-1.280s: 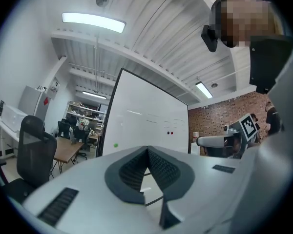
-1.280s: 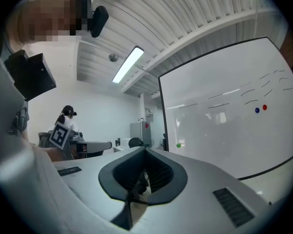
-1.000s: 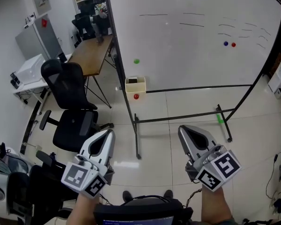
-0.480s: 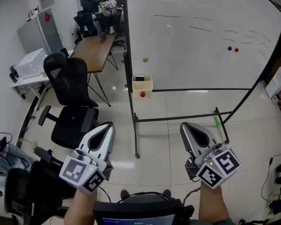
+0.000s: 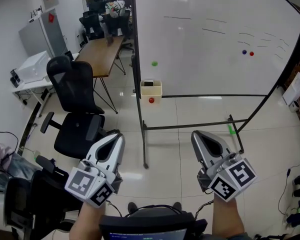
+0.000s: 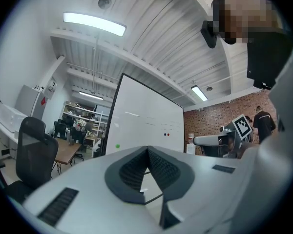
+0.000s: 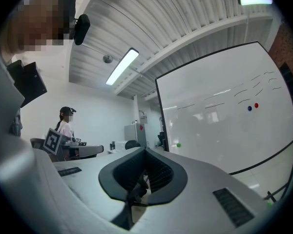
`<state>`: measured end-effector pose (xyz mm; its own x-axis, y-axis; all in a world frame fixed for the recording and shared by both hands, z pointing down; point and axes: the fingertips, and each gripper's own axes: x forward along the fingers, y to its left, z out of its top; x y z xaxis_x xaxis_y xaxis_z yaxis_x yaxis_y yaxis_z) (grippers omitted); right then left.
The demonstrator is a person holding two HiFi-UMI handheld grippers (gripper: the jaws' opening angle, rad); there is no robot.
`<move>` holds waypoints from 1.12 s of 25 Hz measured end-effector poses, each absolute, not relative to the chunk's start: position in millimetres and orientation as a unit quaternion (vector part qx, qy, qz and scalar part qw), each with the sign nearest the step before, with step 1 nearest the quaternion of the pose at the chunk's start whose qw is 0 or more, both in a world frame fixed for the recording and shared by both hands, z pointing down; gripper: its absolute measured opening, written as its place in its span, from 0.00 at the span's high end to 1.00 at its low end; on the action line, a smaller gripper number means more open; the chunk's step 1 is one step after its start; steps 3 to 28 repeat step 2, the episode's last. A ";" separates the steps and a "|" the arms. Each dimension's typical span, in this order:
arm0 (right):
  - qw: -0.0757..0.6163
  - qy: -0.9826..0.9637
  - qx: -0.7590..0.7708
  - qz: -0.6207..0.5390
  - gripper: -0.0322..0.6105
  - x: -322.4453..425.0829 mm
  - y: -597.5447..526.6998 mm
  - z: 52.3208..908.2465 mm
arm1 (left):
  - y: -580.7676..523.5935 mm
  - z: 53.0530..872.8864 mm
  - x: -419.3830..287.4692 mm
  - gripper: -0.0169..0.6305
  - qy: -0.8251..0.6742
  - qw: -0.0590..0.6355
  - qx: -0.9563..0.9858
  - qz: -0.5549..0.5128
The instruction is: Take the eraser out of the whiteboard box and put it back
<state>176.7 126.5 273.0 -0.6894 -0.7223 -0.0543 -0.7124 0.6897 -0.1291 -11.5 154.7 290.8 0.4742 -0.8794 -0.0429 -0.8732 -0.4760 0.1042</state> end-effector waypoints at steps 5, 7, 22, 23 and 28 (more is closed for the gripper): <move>0.051 0.918 -0.391 -0.047 0.92 178.1 127.9 271.5 | 156.3 291.4 -11.9 0.92 -0.513 0.034 0.856 -0.046; 0.051 0.918 -0.391 -0.047 0.92 178.1 127.9 271.5 | 156.3 291.4 -11.9 0.92 -0.513 0.034 0.856 -0.046; 0.051 0.918 -0.391 -0.047 0.92 178.1 127.9 271.5 | 156.3 291.4 -11.9 0.92 -0.513 0.034 0.856 -0.046; 0.051 0.918 -0.391 -0.047 0.92 178.1 127.9 271.5 | 156.3 291.4 -11.9 0.92 -0.513 0.034 0.856 -0.046; 0.051 0.918 -0.391 -0.047 0.92 178.1 127.9 271.5 | 156.3 291.4 -11.9 0.92 -0.513 0.034 0.856 -0.046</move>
